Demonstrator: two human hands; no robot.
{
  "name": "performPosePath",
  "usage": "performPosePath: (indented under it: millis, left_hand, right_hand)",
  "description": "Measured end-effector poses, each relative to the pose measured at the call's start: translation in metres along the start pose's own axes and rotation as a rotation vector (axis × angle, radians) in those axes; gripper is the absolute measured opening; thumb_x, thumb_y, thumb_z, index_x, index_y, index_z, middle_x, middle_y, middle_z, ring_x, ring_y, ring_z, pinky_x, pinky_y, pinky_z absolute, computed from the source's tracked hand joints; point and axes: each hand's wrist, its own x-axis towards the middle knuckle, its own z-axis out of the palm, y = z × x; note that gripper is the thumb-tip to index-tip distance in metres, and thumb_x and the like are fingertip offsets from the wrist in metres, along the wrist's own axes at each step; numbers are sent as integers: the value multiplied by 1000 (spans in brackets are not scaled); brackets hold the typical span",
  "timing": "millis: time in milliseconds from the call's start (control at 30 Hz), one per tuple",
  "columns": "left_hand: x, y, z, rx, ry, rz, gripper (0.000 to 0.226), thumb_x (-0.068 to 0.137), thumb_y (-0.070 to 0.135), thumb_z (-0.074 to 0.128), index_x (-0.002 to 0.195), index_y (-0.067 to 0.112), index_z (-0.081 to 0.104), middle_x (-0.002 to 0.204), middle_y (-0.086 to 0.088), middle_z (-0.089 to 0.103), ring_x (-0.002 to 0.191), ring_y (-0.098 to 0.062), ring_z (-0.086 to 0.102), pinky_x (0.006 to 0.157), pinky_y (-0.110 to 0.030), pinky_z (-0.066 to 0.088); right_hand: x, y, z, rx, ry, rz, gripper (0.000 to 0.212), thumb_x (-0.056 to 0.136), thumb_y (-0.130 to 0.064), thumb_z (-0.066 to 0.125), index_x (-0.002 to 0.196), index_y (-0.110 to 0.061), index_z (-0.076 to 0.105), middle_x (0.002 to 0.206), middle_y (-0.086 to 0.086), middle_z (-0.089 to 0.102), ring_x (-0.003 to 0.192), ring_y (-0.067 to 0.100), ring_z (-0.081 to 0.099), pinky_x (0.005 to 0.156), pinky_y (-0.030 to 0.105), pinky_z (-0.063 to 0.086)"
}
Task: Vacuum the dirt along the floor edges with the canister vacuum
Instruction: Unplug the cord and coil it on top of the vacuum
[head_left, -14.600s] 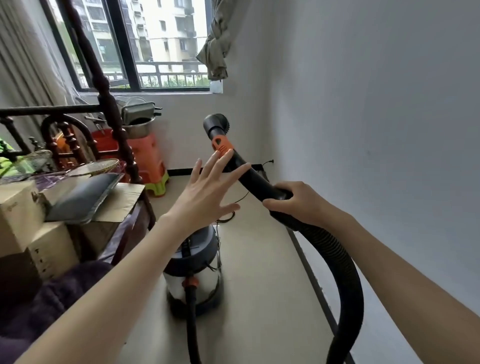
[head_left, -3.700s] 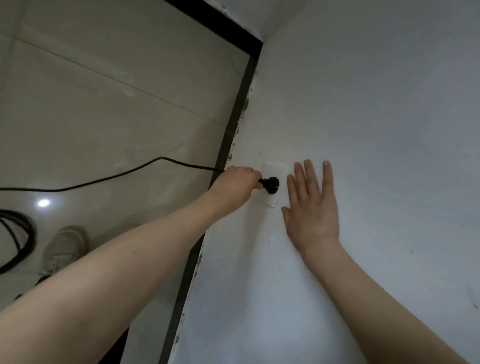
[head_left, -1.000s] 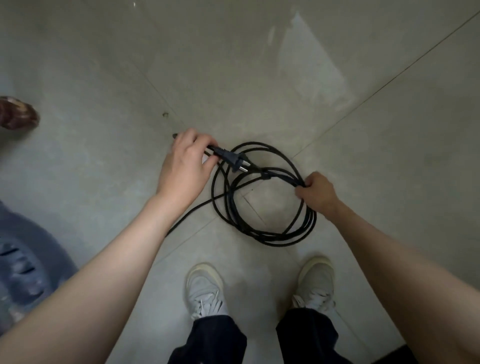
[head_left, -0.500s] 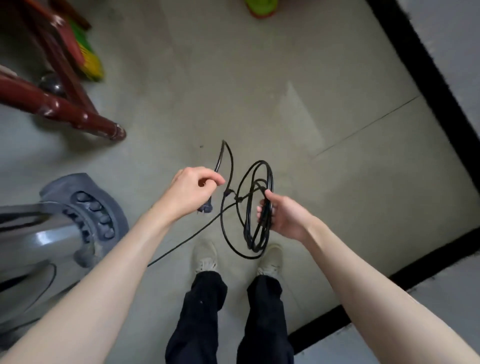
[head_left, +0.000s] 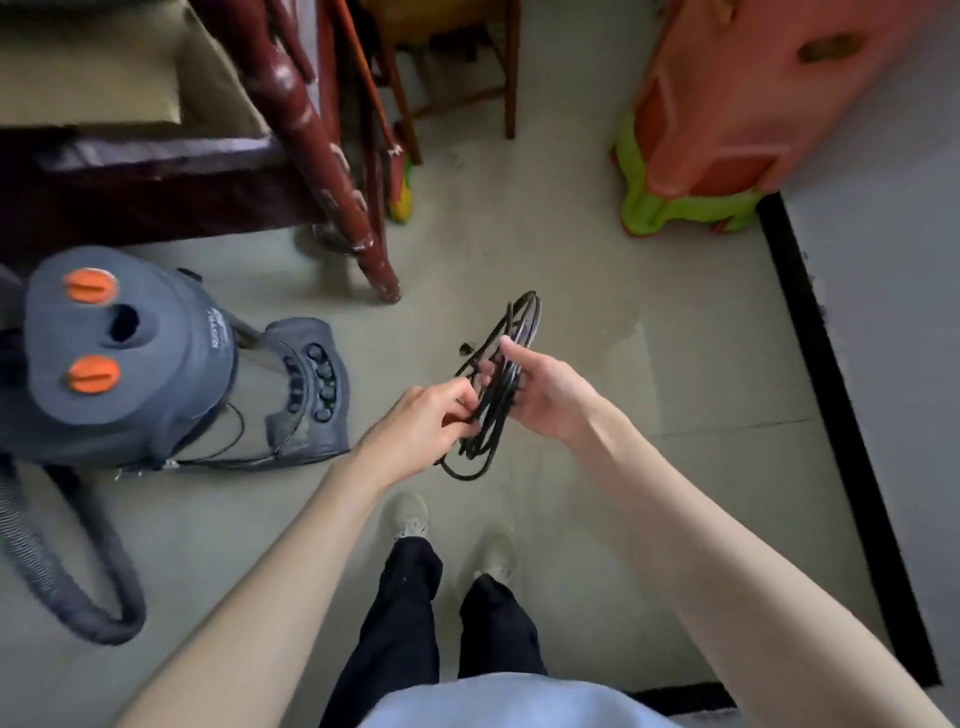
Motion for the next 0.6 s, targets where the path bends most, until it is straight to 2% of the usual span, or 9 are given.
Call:
performPosePath:
  millis: [67, 167, 233, 300, 367, 433, 500, 533, 600]
  left_hand:
    - [-20, 2, -15, 10, 65, 12, 15, 85, 8, 67, 91, 18, 58, 94, 3, 74, 91, -12, 67, 82, -28, 50]
    - [-49, 2, -41, 0, 157, -6, 16, 85, 4, 63, 92, 18, 64, 94, 0, 73, 93, -16, 68, 84, -35, 52]
    - [-71, -3, -61, 39, 245, -11, 12, 87, 10, 65, 93, 19, 67, 93, 0, 73, 92, -17, 68, 82, -33, 52]
    - [-95, -13, -87, 66, 427, -25, 11, 86, 15, 67, 96, 19, 65, 90, 3, 69, 89, -20, 66, 75, -29, 49]
    - [-122, -25, -123, 62, 636, -39, 27, 85, 15, 70, 109, 18, 58, 98, 6, 58, 96, -19, 60, 74, -25, 40]
    - [-146, -36, -163, 50, 731, -30, 60, 80, 18, 76, 132, 19, 46, 122, 2, 47, 117, -14, 46, 89, -20, 33]
    - [-167, -44, -202, 114, 685, 34, 89, 76, 23, 80, 148, 21, 28, 146, -2, 31, 134, -13, 28, 106, -22, 23]
    - [-176, -45, -218, 146, 630, 59, 95, 75, 26, 81, 150, 24, 22, 153, -1, 24, 139, -13, 22, 111, -27, 20]
    - [-191, -50, -248, 135, 521, 92, 87, 76, 29, 79, 147, 30, 29, 153, 0, 30, 142, -16, 23, 115, -36, 24]
  right_hand:
    - [-14, -10, 28, -105, -29, -28, 12, 99, -9, 54, 89, -5, 59, 82, 7, 63, 72, 18, 61, 71, 26, 52]
    - [-34, -24, 75, -315, -74, -105, 17, 98, 1, 51, 82, -2, 57, 73, 8, 59, 67, 21, 59, 74, 32, 51]
    - [-49, -30, 110, -520, -97, -172, 20, 97, 5, 50, 78, -1, 54, 70, 10, 53, 61, 22, 53, 65, 33, 50]
    - [-64, -33, 144, -788, -127, -245, 23, 93, 5, 51, 71, -3, 51, 66, 12, 48, 55, 21, 46, 56, 31, 45]
    - [-78, -37, 177, -1096, -150, -337, 25, 89, -2, 56, 66, -8, 50, 62, 9, 48, 50, 18, 43, 52, 27, 40]
    - [-94, -37, 214, -1382, -176, -449, 25, 86, -11, 66, 65, -12, 53, 53, -2, 47, 42, 9, 41, 45, 18, 36]
    - [-111, -33, 255, -1610, -232, -544, 18, 83, -21, 72, 73, -11, 61, 57, -5, 52, 47, 4, 47, 49, 18, 42]
    - [-118, -29, 277, -1692, -265, -576, 17, 82, -24, 73, 77, -10, 64, 65, -1, 59, 56, 8, 53, 58, 24, 50]
    - [-129, -20, 319, -1779, -329, -618, 18, 81, -25, 72, 81, -8, 66, 81, 13, 70, 68, 17, 61, 77, 40, 55]
